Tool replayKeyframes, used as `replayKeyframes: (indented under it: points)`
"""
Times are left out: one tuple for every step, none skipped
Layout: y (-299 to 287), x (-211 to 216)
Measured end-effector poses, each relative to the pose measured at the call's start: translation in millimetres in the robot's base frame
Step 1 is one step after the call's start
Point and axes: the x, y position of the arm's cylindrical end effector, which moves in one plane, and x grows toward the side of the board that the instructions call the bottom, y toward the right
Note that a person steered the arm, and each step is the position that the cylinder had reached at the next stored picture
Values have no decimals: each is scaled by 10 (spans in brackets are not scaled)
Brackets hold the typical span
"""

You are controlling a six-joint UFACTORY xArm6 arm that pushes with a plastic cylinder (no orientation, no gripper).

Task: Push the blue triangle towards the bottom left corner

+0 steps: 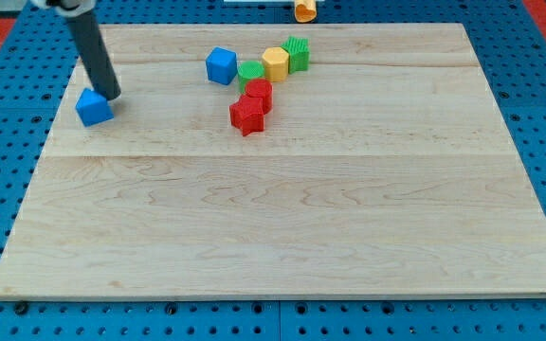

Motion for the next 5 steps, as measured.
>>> replayKeyframes:
  points:
    - [-19,171]
    - [-239,-76]
    - [-6,417]
    - [239,895]
    - [218,596]
